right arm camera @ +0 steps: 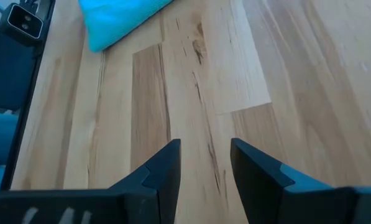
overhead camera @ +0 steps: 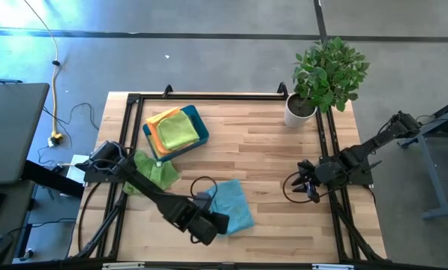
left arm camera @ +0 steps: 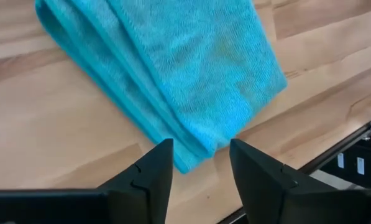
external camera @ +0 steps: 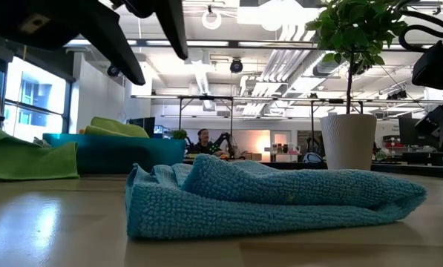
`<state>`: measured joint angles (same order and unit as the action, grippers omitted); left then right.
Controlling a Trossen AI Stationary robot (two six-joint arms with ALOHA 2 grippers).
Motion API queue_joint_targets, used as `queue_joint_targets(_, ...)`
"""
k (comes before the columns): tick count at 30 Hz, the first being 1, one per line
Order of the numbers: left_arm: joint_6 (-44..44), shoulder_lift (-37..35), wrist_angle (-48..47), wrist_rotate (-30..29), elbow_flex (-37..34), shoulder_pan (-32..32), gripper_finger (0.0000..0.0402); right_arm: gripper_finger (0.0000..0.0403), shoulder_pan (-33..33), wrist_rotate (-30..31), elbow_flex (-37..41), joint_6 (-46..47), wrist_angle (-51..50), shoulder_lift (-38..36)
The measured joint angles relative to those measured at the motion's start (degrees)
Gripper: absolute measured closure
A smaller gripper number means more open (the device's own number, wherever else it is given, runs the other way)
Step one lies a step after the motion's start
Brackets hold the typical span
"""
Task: Fold microfiber towels
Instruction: Put the folded blue microfiber cloth into the bin
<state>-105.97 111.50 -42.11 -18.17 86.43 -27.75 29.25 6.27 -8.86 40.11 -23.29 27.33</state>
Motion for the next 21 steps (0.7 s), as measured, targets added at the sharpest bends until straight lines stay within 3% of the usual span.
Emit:
queue_joint_targets(8,0.5,1.0,-0.8,0.1,0.1,0.8,0.0217,0.0269,0.0,-0.1,0.0,-0.3,0.0,0.0)
queue_joint_targets(14,-4.8,3.3,-5.9,0.2,0.0,0.5,0.0166,0.0269,0.0,-0.1,0.0,-0.1,0.3,0.0)
queue_joint_targets(21,-11.2,8.0,-2.9,-4.9,0.1,1.3,0.0134,0.0269,0.0,-0.4,0.0,-0.1,0.1,0.0)
